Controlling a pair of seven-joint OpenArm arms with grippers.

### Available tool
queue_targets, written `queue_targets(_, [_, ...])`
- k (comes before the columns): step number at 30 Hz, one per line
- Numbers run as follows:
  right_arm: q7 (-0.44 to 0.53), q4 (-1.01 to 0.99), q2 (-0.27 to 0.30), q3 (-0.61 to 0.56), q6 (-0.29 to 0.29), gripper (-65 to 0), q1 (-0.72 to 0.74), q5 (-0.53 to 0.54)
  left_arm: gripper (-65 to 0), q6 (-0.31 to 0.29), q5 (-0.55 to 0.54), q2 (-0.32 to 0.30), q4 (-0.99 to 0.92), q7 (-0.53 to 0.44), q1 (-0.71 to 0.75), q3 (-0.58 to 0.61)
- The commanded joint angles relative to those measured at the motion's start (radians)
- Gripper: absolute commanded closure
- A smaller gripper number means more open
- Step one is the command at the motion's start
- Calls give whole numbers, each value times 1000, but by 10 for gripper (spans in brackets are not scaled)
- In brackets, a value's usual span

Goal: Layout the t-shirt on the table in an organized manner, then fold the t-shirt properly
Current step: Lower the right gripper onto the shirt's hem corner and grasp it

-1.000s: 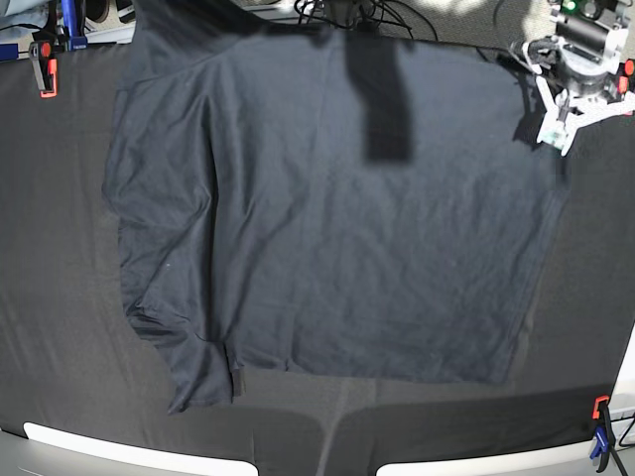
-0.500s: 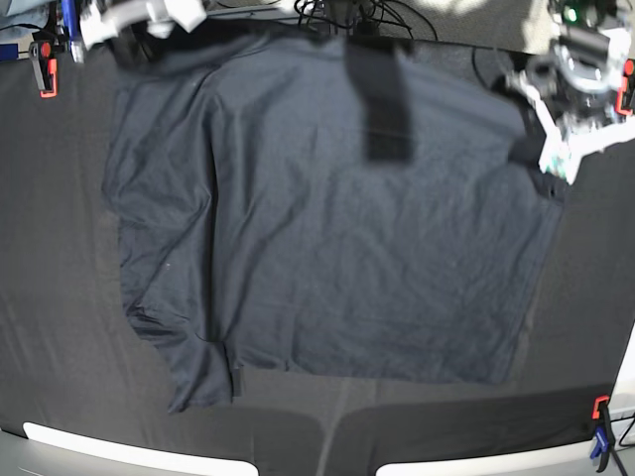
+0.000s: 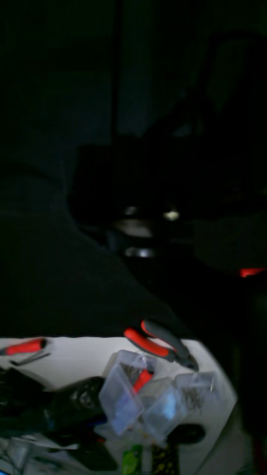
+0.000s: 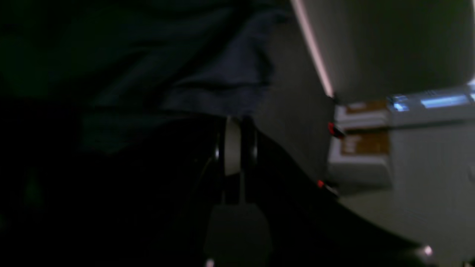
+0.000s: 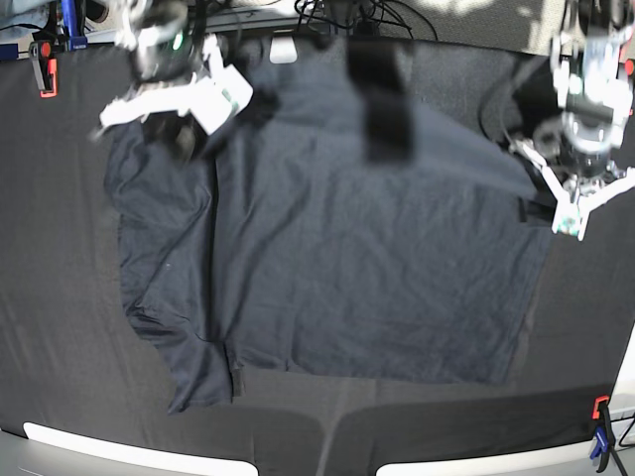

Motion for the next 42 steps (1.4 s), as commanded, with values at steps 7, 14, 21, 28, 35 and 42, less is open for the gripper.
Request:
queue_targets(7, [142, 18, -87, 253, 89, 0, 3, 221, 0, 51, 24, -14, -71, -15, -113, -7])
queue_targets(14, [220, 18, -166, 391, 168, 0, 26, 397, 0, 51, -97, -14, -191, -53, -170, -7])
queue_targets(21, [244, -111, -217, 399, 196, 0, 147, 465, 0, 51, -181, -14, -287, -99, -218, -7])
queue_targets(28, [257, -371, -280, 399, 225, 0, 315, 520, 0, 51, -186, -14, -288, -188, -227, -7])
queue_targets(35, [298, -548, -334, 399, 347, 0, 471, 651, 0, 50, -248, -14, -295, -291, -227, -7])
queue_targets(42, [284, -747, -368, 399, 346, 0, 605, 648, 0, 50, -248, -14, -432, -269, -291, -7])
